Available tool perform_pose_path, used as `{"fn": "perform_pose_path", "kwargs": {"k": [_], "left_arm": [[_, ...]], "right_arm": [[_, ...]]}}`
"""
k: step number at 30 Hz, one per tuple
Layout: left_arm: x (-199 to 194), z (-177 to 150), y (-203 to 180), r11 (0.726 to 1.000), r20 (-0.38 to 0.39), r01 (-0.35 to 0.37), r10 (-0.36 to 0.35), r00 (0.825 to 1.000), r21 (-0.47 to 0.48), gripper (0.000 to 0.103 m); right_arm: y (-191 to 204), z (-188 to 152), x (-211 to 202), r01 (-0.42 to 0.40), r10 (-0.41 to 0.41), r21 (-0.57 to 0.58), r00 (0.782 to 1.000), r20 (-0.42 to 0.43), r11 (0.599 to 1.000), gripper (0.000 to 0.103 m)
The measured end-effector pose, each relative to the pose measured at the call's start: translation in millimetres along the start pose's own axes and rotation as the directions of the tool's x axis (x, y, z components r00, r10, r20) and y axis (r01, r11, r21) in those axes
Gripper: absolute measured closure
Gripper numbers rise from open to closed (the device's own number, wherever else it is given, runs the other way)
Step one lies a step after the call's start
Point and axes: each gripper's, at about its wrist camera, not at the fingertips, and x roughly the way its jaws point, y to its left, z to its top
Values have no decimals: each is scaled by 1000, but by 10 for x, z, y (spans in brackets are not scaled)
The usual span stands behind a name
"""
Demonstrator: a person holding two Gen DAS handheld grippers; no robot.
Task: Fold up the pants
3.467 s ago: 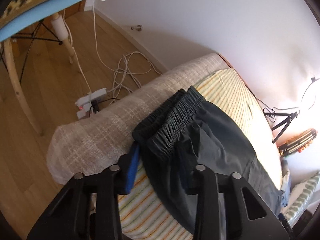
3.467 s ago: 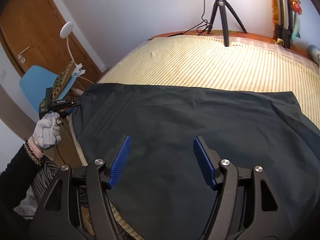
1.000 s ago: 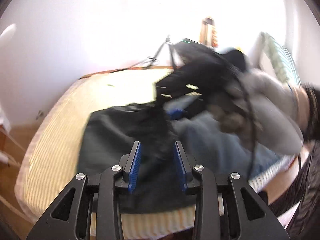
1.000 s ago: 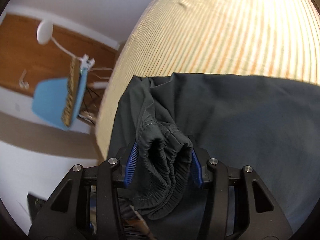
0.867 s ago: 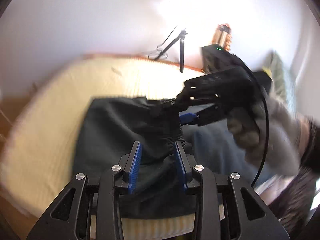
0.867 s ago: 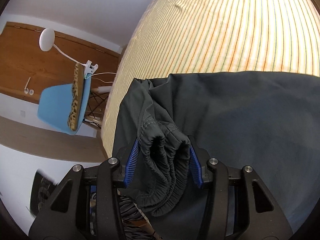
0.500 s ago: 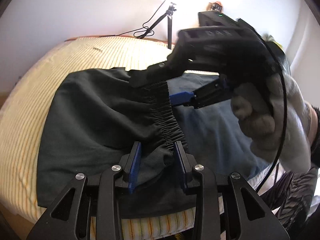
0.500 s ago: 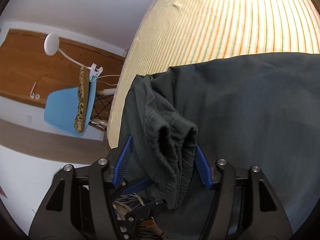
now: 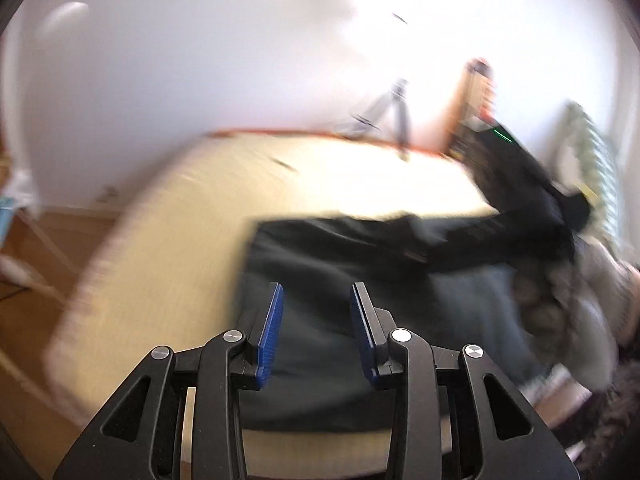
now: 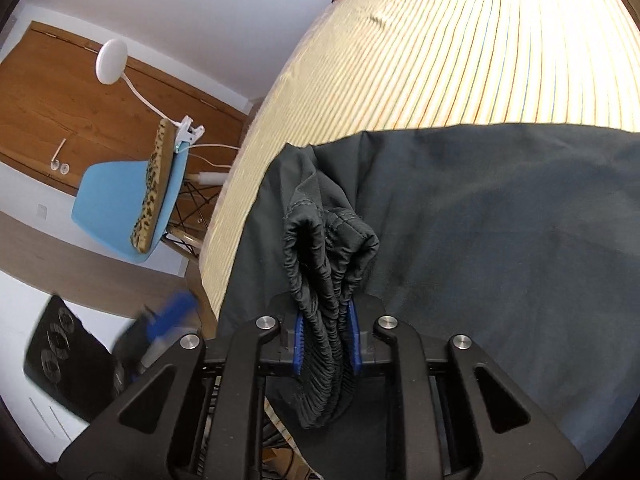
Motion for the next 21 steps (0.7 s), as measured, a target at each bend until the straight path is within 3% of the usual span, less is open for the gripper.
{"fn": "perform_pose_path", "kwargs": {"k": [3, 7, 10, 17, 21], "left_arm": [[-21, 109, 228, 997, 12, -23, 24, 1000, -72, 69], [-55, 203, 331, 995, 37, -53, 57, 998, -88, 69], [-79, 237, 331, 993, 43, -38, 43, 998, -109, 69], [93, 252, 115, 997, 1, 40, -40, 999, -69, 69], [175, 260, -194, 992, -30, 124, -125, 992, -18, 69]], "right_arm": [[87, 8, -111, 2, -2, -8, 1000, 6, 1000, 85], [298, 101, -499, -51, 53, -33, 997, 58, 998, 86], [392, 157, -840, -72, 76, -43, 992, 97, 997, 86], [194, -42, -1580, -42, 40, 10, 991, 126, 999, 86], [-70, -265, -1917, 50, -56, 49, 991, 119, 998, 86]]}}
